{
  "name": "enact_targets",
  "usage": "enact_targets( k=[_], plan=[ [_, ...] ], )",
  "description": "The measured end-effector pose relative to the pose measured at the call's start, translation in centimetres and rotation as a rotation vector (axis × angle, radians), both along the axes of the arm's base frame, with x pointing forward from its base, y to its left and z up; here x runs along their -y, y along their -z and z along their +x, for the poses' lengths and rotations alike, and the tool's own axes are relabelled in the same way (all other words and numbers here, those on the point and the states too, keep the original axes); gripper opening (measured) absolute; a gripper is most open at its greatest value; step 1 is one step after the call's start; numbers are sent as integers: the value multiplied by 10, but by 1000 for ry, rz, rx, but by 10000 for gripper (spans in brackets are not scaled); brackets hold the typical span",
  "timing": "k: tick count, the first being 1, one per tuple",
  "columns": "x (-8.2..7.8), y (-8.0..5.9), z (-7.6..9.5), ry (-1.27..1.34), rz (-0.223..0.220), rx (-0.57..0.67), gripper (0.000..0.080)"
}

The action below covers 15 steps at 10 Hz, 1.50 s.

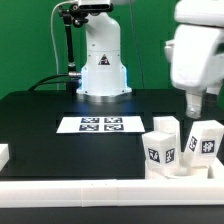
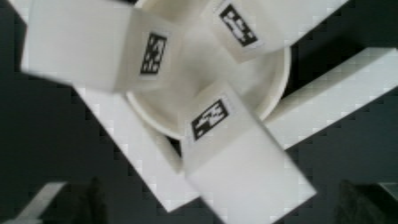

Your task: Assemble stool

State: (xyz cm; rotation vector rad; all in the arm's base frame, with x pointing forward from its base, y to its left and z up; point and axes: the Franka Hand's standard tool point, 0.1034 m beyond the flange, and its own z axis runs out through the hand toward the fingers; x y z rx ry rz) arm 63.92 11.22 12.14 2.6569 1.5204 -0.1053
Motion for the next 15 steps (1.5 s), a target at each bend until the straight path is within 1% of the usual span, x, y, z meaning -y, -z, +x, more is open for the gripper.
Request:
enact_targets(
  k=[1, 3, 4, 6, 7, 8, 10, 11, 13, 15],
  plan=[
    [5, 0, 0, -68, -10, -6, 649],
    [10, 0, 1, -156, -27, -15, 649],
    [11, 1, 2, -251, -41, -26, 649],
    [-1, 9, 3, -424, -63, -49, 649],
    [-8, 16, 3, -468, -66, -49, 649],
    [-12, 20, 1, -466, -62, -51, 649],
    [-7, 20, 2, -458, -63, -51, 649],
    [-8, 21, 1, -460, -65, -53, 649],
    [-11, 33, -3, -474, -68, -71, 649],
    [-5, 39, -4, -466, -69, -82, 649]
  ],
)
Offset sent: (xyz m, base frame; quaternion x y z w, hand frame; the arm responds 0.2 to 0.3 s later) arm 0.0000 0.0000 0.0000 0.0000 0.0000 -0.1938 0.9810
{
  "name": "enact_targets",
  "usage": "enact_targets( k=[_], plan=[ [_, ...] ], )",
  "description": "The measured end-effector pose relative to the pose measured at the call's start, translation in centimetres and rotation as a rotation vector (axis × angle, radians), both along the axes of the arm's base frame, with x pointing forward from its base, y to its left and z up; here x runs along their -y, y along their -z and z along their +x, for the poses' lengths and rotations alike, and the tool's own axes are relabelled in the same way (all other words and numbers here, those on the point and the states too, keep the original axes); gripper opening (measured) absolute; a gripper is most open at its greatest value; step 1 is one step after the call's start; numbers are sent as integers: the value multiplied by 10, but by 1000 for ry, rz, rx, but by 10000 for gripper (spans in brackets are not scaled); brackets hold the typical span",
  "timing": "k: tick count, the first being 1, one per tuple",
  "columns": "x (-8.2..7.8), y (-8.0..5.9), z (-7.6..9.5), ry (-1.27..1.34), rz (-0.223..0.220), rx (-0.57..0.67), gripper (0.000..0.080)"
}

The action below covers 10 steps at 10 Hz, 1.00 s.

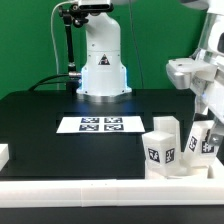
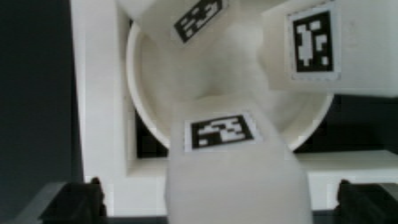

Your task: Assemble stool

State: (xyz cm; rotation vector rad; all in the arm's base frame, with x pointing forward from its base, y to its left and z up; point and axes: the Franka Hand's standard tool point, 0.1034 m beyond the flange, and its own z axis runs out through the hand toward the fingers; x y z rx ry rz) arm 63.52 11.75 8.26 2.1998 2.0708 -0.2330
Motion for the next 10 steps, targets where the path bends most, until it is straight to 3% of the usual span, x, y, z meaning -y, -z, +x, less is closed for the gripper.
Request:
enact_targets(
  k=[4, 5, 6, 10],
  plan=[
    [7, 3, 0, 13, -2, -5, 637],
    [8, 3, 0, 15, -2, -5, 461],
    [9, 3, 0, 16, -2, -5, 338],
    [13, 3, -3, 112, -14, -12, 338]
  ],
)
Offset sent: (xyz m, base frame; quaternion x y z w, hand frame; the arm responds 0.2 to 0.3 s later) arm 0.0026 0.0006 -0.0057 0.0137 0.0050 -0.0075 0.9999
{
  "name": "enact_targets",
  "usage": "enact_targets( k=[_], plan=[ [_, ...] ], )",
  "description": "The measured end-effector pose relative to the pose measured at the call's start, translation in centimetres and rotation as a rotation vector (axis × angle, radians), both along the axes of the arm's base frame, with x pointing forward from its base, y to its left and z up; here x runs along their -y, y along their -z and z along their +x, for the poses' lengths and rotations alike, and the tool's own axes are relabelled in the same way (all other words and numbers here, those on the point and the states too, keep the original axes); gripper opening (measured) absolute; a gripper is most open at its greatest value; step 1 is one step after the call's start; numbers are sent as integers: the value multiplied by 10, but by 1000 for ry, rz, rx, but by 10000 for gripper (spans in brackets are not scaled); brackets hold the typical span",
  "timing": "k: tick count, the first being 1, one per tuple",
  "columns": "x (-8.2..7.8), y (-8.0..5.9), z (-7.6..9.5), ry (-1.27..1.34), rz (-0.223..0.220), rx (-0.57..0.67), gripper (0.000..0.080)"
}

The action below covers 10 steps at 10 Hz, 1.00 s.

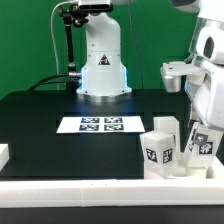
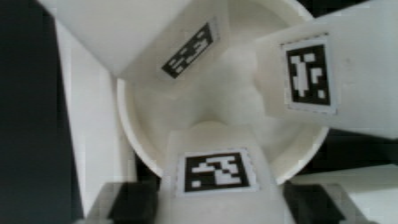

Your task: Assemble stool

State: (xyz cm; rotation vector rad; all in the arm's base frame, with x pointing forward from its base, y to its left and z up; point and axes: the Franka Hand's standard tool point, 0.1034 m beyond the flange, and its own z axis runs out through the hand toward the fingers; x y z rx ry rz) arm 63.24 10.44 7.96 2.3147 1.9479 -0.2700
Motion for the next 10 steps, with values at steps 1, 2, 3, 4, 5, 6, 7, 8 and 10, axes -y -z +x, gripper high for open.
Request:
enact_targets(
  k=[1, 2, 3, 4, 5, 6, 7, 8, 10],
  plan=[
    [4, 0, -1, 72, -13, -11, 338],
    [8, 0, -1, 175, -23, -16, 338],
    [12, 0, 1, 266, -20, -12, 338],
    [15, 0, 3, 325, -16, -3, 340],
    [16, 0, 4, 399, -21, 16, 340],
    [16, 0, 4, 478, -30, 31, 340],
    [16, 0, 4, 533, -36, 42, 340],
    [16, 0, 4, 616, -44, 58, 340],
    [17, 1, 3, 754, -51, 76, 340]
  ],
)
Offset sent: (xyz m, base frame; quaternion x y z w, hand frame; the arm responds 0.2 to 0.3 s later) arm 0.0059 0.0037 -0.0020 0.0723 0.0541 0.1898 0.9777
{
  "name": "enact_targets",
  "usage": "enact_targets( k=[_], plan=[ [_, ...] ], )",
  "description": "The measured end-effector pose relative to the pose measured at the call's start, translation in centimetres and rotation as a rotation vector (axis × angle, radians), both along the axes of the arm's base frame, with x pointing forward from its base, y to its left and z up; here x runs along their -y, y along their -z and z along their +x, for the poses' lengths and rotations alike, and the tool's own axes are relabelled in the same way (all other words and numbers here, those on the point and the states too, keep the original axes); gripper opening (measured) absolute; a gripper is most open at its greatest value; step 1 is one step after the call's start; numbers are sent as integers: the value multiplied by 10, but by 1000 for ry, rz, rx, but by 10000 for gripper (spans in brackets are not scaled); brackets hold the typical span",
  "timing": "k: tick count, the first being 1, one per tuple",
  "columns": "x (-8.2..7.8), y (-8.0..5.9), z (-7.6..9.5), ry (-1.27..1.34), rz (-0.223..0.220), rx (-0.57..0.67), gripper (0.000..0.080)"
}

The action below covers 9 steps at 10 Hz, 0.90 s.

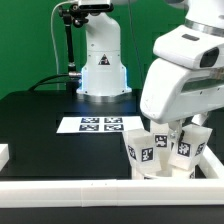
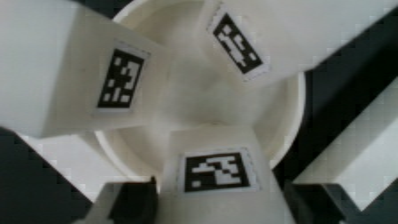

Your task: Assemble stool

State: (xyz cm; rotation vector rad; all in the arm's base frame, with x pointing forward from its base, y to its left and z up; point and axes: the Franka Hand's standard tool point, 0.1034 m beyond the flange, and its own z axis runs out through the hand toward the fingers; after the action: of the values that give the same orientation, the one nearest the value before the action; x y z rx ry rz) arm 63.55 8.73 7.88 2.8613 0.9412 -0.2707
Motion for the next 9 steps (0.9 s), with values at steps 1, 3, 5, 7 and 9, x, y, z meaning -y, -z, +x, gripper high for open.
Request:
enact_targets(
  k=[1, 3, 5, 7, 9],
  plan=[
    [4, 2, -1, 131, 29, 4, 340],
    [9, 2, -1, 331, 51, 14, 340],
    [12, 2, -1, 499, 39, 29, 340],
    [11, 2, -1, 654, 14, 47, 340],
    [11, 2, -1, 784, -7, 62, 340]
  ],
)
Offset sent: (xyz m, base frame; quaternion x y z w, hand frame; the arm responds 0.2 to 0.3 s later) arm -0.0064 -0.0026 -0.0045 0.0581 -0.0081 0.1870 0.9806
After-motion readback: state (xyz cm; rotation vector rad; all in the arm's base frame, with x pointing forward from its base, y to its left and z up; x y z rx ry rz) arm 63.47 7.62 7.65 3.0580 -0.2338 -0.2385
